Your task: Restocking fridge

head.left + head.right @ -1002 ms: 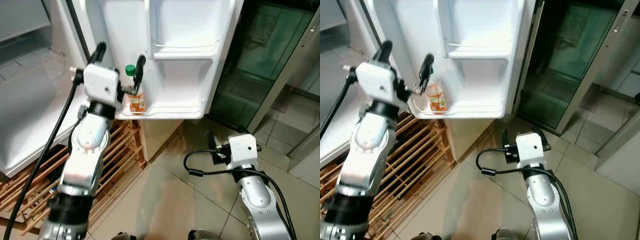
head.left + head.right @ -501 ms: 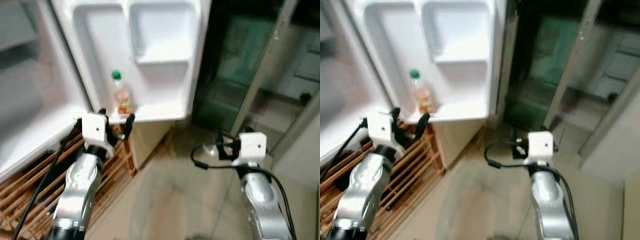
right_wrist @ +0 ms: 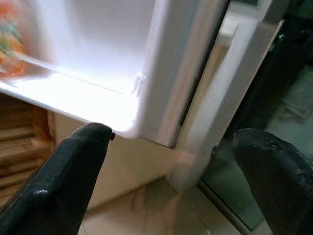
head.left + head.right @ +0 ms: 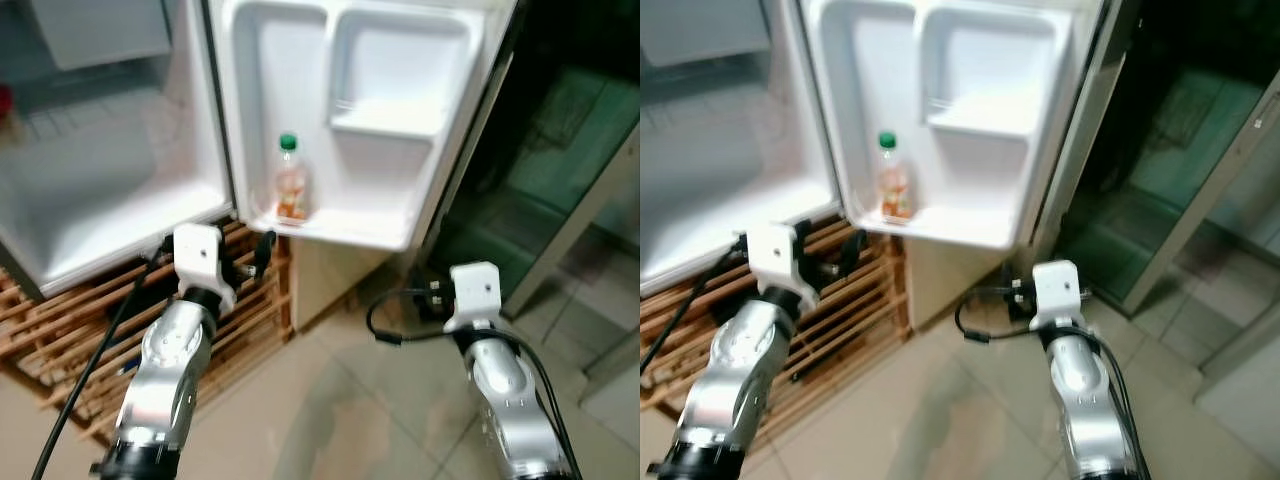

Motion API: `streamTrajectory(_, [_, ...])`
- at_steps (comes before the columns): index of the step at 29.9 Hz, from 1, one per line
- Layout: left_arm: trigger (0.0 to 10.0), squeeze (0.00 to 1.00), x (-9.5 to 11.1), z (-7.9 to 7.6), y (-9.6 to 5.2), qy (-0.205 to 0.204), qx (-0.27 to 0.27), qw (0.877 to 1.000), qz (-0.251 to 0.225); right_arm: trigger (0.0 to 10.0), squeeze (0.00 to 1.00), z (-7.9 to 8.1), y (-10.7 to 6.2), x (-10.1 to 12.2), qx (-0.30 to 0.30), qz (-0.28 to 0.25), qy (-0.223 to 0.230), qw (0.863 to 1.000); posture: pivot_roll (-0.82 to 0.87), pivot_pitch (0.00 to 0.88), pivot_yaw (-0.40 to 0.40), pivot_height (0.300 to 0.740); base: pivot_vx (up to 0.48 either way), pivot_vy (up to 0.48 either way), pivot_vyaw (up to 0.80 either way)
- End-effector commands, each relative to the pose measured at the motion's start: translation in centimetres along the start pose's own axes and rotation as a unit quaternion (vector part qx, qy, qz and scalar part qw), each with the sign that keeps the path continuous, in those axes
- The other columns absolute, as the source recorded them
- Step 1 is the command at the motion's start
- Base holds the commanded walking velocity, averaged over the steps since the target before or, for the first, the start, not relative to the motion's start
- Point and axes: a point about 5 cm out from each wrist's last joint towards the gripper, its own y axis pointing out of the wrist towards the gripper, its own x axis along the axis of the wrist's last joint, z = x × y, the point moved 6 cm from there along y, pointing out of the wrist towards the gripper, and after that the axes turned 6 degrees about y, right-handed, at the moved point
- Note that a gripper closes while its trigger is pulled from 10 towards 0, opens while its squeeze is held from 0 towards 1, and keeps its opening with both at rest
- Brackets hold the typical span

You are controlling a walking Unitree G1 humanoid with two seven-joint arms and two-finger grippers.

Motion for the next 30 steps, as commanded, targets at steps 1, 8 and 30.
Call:
streamTrajectory(1, [10.0, 0.00, 0.6, 0.9, 0.2, 0.022, 0.008, 1.000, -0.008, 10.0, 0.00, 1.2, 0.4, 0.6, 0.019, -0.013, 0.000, 1.000, -0.13, 0.000, 0.019, 0.740, 0.270, -0.394, 0.73])
streamTrajectory(8, [10.0, 0.00, 1.5, 0.2, 0.2, 0.025, -0.002, 0.999, -0.030, 10.0, 0.00, 1.0, 0.3, 0.2, 0.019, -0.010, -0.002, 1.000, -0.12, 0.000, 0.018, 0.740, 0.224, -0.402, 0.73])
streamTrajectory(30, [10.0, 0.00, 1.8, 0.2, -0.2, 0.008, 0.002, 0.999, -0.048, 10.0, 0.00, -4.9, -2.2, -4.5, -0.038, 0.077, -0.072, 0.994, -0.13, 0.000, 0.028, 0.740, 0.043, -0.218, 0.13])
